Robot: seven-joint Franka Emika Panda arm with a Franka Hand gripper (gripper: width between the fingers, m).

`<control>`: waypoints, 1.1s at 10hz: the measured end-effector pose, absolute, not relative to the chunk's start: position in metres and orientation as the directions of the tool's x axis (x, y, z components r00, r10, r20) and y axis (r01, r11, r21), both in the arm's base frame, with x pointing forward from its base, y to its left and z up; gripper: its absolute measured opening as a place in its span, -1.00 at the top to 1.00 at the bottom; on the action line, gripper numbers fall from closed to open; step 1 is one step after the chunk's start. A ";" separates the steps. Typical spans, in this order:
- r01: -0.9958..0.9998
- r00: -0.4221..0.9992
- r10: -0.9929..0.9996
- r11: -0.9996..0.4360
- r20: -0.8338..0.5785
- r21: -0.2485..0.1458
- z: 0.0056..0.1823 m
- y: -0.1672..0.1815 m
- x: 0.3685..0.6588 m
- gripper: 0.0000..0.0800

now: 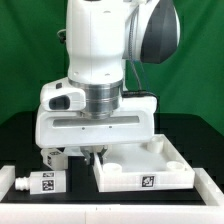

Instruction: Assemble one leg

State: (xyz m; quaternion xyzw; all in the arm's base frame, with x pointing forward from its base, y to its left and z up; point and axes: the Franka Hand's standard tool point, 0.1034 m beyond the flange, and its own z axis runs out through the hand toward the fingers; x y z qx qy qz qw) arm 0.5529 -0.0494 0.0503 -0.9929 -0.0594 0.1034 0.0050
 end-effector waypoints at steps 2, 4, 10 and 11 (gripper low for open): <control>0.117 0.971 0.119 -0.993 -0.206 -0.022 0.050 -0.050 0.552 0.86; 0.104 0.972 0.105 -0.994 -0.211 -0.018 0.047 -0.050 0.552 0.86; -0.102 0.973 -0.110 -0.994 -0.203 0.048 0.014 -0.022 0.581 0.86; -0.083 0.979 -0.092 -0.995 -0.183 0.058 0.014 -0.020 0.586 0.86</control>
Offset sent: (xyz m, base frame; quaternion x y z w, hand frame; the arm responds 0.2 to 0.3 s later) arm 0.0000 0.0000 0.0000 0.0000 0.0000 0.0000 1.0000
